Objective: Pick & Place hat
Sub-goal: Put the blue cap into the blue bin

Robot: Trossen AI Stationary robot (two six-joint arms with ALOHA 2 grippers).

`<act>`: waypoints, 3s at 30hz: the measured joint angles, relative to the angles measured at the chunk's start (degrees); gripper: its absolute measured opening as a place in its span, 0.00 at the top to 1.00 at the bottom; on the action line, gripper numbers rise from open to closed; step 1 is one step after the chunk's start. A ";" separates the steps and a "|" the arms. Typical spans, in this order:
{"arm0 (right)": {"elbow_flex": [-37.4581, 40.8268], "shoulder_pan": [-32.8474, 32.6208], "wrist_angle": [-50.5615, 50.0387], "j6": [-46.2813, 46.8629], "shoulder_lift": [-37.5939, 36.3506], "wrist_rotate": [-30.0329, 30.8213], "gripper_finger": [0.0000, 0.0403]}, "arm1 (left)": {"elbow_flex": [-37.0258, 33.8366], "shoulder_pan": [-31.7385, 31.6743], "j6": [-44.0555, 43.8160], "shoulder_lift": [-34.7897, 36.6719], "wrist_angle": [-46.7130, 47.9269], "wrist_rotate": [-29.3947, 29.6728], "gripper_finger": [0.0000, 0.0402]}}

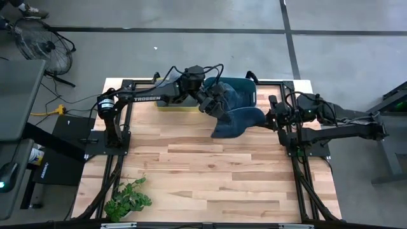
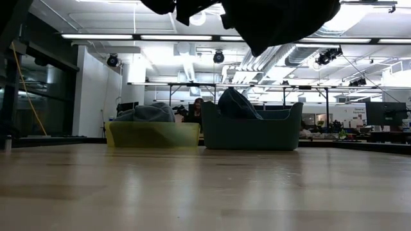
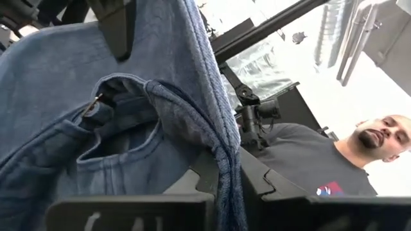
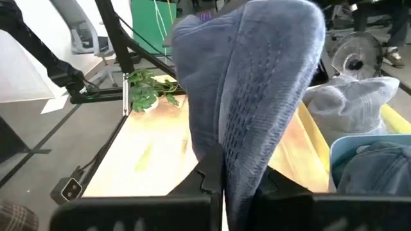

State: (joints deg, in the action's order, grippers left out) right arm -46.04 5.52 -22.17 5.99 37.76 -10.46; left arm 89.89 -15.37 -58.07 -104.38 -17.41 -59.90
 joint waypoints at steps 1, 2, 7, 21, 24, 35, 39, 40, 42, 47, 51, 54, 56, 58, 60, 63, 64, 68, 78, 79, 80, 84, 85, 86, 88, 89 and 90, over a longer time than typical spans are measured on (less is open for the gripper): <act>0.00 0.00 0.00 0.44 0.05 0.02 0.97 | 0.00 0.02 0.36 0.00 0.00 0.06 0.96; 0.00 -0.02 0.00 1.14 0.10 0.00 0.97 | 0.00 0.04 0.92 0.02 0.02 0.13 0.96; 0.00 0.00 -0.02 1.42 0.08 0.03 0.98 | 0.00 0.02 4.91 0.02 0.07 0.50 0.96; 0.00 0.09 -1.60 1.74 0.08 1.16 0.99 | 0.00 0.48 7.98 0.02 0.32 2.60 0.61; -0.01 0.09 -2.88 2.28 0.08 1.84 0.99 | 0.00 0.34 8.71 0.02 1.20 2.60 0.51; -0.02 0.11 -6.01 4.56 0.07 1.74 0.99 | 0.00 -3.19 11.77 0.02 9.07 2.40 0.48; -0.02 0.09 -5.88 4.91 0.00 1.31 0.99 | 0.07 -3.90 11.91 0.02 9.02 2.67 0.48; -0.02 0.09 -5.88 5.24 0.00 1.04 0.99 | 0.07 -4.25 12.58 0.02 9.04 3.03 0.48; -0.02 0.09 -5.84 5.61 0.00 0.34 0.99 | 0.07 -4.47 13.94 0.02 9.06 3.64 0.48; -0.02 0.09 -5.95 6.22 0.00 -1.98 0.99 | 0.09 -6.14 17.20 0.02 9.01 6.95 0.48; -0.02 0.09 -6.03 7.12 0.04 -2.82 0.99 | 0.09 -8.07 17.97 0.02 8.99 8.78 0.48; -0.02 0.09 -6.20 7.73 0.02 -2.80 0.99 | 0.09 -9.80 19.55 0.02 8.99 9.49 0.48; -0.01 0.06 -6.34 7.75 0.04 -3.37 0.99 | 0.09 -10.72 20.36 0.02 8.71 9.68 0.48; -0.02 0.02 -6.38 8.17 0.06 -3.59 0.99 | 0.09 -11.60 20.38 0.02 8.29 9.02 0.48; 0.00 0.04 -6.38 8.64 0.06 -3.48 0.99 | 0.09 -12.52 20.38 0.02 8.15 8.92 0.48; -0.02 0.04 -6.38 9.68 0.06 -2.52 0.99 | 0.09 -14.22 20.38 0.02 7.99 8.81 0.48; -0.02 0.03 -6.41 10.24 0.06 -1.40 0.99 | 0.09 -14.87 20.38 0.02 7.97 8.81 0.48; -0.02 0.07 -7.81 12.68 0.06 5.70 0.99 | 0.09 -17.36 20.51 0.02 7.22 7.55 0.48; -0.01 3.30 -5.49 20.56 0.17 17.33 0.99 | 0.09 -22.38 20.46 0.07 3.74 2.11 0.48; -0.02 4.01 -4.99 21.45 0.17 17.92 0.99 | 0.09 -22.63 20.59 0.07 3.89 1.72 0.48; -0.01 4.85 -4.51 22.68 0.17 18.52 0.99 | 0.09 -22.81 20.80 0.07 3.86 1.30 0.48; -0.01 8.84 -3.01 27.14 0.45 18.96 0.99 | 0.09 -22.91 22.41 0.07 3.75 -0.83 0.48; -0.02 9.96 -2.76 28.43 0.59 18.76 0.99 | 0.09 -22.93 22.83 0.07 3.72 -1.52 0.48; -0.02 11.11 -2.73 29.76 0.92 18.43 0.99 | 0.09 -22.93 23.30 0.07 3.51 -2.07 0.48; -0.02 13.46 -2.71 32.04 1.90 17.35 0.99 | 0.09 -22.93 23.89 0.07 3.46 -3.24 0.48; -0.02 14.57 -2.62 32.73 2.53 16.51 0.99 | 0.09 -22.93 23.95 0.07 3.42 -4.05 0.48; -0.01 15.58 -2.04 33.09 3.22 15.41 0.99 | 0.09 -22.93 23.96 0.07 3.38 -4.71 0.48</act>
State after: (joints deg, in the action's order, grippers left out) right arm -46.05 21.10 -24.22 39.07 40.98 4.96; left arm 89.97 -38.30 -34.11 -104.31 -14.03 -64.61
